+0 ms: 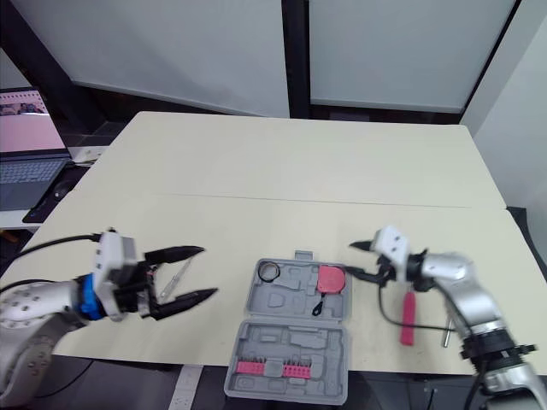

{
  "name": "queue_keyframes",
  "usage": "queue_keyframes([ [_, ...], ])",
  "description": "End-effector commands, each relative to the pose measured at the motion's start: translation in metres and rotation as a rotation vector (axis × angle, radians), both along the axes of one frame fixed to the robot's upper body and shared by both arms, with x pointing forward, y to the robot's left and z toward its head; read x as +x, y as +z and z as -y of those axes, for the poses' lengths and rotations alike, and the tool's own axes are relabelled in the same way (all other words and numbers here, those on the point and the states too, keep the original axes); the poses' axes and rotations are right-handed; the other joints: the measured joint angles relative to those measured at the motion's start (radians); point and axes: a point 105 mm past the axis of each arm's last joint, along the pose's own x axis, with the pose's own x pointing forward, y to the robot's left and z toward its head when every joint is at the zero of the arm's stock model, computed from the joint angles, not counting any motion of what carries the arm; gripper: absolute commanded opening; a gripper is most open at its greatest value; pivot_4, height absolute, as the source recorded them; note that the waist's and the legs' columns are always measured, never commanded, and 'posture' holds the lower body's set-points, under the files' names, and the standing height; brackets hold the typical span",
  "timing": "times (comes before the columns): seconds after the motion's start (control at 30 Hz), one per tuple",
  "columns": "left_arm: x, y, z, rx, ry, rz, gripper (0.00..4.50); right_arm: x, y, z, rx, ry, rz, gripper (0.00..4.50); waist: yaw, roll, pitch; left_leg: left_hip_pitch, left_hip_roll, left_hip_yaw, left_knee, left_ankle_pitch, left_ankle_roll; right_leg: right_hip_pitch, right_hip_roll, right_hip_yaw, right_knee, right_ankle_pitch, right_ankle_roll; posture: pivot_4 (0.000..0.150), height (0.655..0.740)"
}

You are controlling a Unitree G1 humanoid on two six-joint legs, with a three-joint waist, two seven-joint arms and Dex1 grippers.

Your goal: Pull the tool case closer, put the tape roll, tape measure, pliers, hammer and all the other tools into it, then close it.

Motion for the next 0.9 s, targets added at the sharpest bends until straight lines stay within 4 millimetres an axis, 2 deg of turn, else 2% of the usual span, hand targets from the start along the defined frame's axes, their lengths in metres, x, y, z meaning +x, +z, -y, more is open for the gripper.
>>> queue_keyframes([
  [0.03, 0.003, 0.018, -0.063, 0.023, 0.196, -0.011, 4.50, -0.008, 0.039, 0.049, 0.016, -0.097, 0.007, 4.15, 0.001, 0.000, 0.001, 0.000, 0.000, 0.000, -0.001, 0.000, 0.000, 0.000, 0.000, 0.000, 0.000, 0.000, 0.000, 0.150, 0.7400],
  [0.07, 0.004, 0.022, -0.078, 0.018, 0.247, -0.017, 4.50, -0.009, 0.044, 0.062, 0.007, -0.138, 0.006, 4.49, 0.001, 0.000, 0.001, 0.000, 0.000, 0.000, -0.001, 0.000, 0.000, -0.001, 0.000, -0.001, 0.000, 0.000, 0.000, 0.150, 0.7400],
  [0.1, 0.004, 0.024, -0.085, 0.012, 0.271, -0.021, 4.50, -0.009, 0.046, 0.068, 0.005, -0.161, 0.005, 4.49, 0.000, 0.000, 0.001, 0.000, 0.000, 0.000, -0.001, 0.000, 0.000, -0.001, 0.000, -0.001, 0.000, 0.000, -0.001, 0.150, 0.7400],
  [0.2, 0.003, 0.029, -0.132, 0.013, 0.425, -0.033, 4.50, -0.013, 0.044, 0.116, -0.045, -0.314, 0.007, 4.49, -0.001, -0.001, 0.001, 0.000, 0.000, 0.003, -0.002, 0.000, 0.000, -0.002, 0.000, 0.000, 0.000, 0.000, -0.001, 0.150, 0.7400],
  [0.27, 0.002, 0.029, -0.148, 0.019, 0.474, -0.040, 4.50, -0.014, 0.040, 0.135, -0.057, -0.379, 0.010, 4.49, -0.002, -0.001, 0.001, 0.000, -0.001, 0.003, -0.002, 0.000, 0.000, -0.003, 0.000, 0.000, 0.000, 0.000, -0.001, 0.150, 0.7400],
  [0.4, -0.005, 0.020, -0.204, 0.013, 0.687, -0.059, 4.50, -0.020, 0.017, 0.194, -0.064, -0.604, -0.010, 4.49, -0.004, 0.000, 0.001, 0.000, -0.001, 0.007, -0.002, 0.000, 0.000, -0.005, 0.000, 0.001, 0.001, 0.000, 0.000, 0.150, 0.7400],
  [0.47, -0.010, 0.011, -0.220, 0.030, 0.744, -0.084, 4.50, -0.024, 0.010, 0.213, -0.044, -0.687, -0.016, 4.49, -0.006, 0.000, 0.001, 0.000, -0.001, 0.008, -0.002, 0.000, 0.000, -0.005, 0.001, 0.001, 0.001, 0.000, 0.000, 0.150, 0.7400],
  [0.53, -0.014, 0.007, -0.229, 0.031, 0.773, -0.096, 4.50, -0.027, 0.007, 0.223, -0.035, -0.723, -0.019, 4.49, -0.008, 0.000, 0.001, 0.000, -0.001, 0.009, -0.002, 0.000, 0.000, -0.006, 0.001, 0.002, 0.001, 0.000, 0.000, 0.150, 0.7400],
  [0.67, -0.013, 0.008, -0.232, 0.029, 0.775, -0.081, 4.50, -0.025, 0.010, 0.228, -0.006, -0.746, -0.006, 4.49, -0.013, 0.000, 0.001, 0.000, 0.000, 0.010, -0.002, 0.000, 0.000, -0.007, 0.001, 0.003, 0.005, 0.000, 0.000, 0.150, 0.7400],
  [0.73, -0.012, 0.012, -0.231, 0.016, 0.771, -0.057, 4.50, -0.019, 0.013, 0.219, -0.004, -0.712, 0.002, 4.49, -0.016, 0.000, 0.001, 0.001, 0.000, 0.011, -0.001, 0.000, 0.000, -0.008, 0.000, 0.004, 0.007, 0.000, 0.000, 0.150, 0.7400],
  [0.9, -0.020, 0.014, -0.224, -0.010, 0.753, -0.028, 4.50, 0.009, 0.030, 0.150, 0.030, -0.464, 0.017, 4.49, -0.036, 0.000, 0.001, 0.001, 0.002, 0.011, -0.001, 0.000, 0.000, -0.009, -0.001, 0.004, 0.011, 0.000, 0.000, 0.150, 0.7400],
])
